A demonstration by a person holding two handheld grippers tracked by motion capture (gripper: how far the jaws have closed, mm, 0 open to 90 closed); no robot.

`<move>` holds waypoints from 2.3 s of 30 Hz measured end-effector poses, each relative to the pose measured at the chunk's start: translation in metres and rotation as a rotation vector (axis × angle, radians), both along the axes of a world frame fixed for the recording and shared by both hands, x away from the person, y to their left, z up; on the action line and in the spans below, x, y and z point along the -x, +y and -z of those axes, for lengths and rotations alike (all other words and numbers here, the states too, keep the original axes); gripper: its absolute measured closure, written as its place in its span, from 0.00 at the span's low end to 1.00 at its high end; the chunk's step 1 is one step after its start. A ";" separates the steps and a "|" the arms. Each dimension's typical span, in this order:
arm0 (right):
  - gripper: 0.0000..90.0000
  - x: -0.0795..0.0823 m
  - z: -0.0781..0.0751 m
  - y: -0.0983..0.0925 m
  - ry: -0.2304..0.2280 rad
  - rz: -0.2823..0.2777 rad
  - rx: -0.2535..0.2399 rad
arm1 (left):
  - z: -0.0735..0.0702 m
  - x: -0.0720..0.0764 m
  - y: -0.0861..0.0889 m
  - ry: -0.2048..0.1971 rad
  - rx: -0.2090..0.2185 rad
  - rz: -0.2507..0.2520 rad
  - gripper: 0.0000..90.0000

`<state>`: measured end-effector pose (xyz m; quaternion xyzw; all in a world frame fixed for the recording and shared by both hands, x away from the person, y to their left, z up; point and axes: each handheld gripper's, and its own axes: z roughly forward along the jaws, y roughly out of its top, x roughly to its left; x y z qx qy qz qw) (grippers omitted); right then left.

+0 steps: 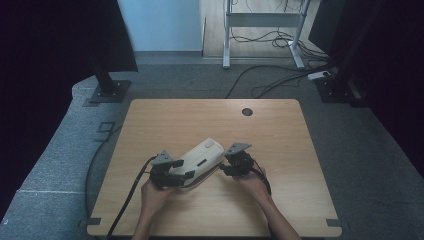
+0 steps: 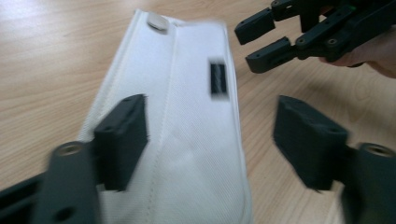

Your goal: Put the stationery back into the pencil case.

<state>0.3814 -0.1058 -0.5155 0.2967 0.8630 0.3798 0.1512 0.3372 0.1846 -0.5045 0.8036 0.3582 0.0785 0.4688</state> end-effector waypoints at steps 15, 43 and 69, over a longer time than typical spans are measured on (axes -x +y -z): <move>0.29 0.009 -0.009 -0.014 -0.009 0.013 -0.025 | -0.008 0.005 0.011 -0.038 0.013 -0.035 0.07; 0.16 0.041 -0.019 -0.061 -0.067 0.074 -0.025 | -0.009 0.033 0.051 -0.097 -0.094 -0.113 0.00; 0.05 0.059 0.033 -0.137 0.001 0.282 0.028 | 0.040 0.036 0.079 0.019 -0.213 -0.148 0.00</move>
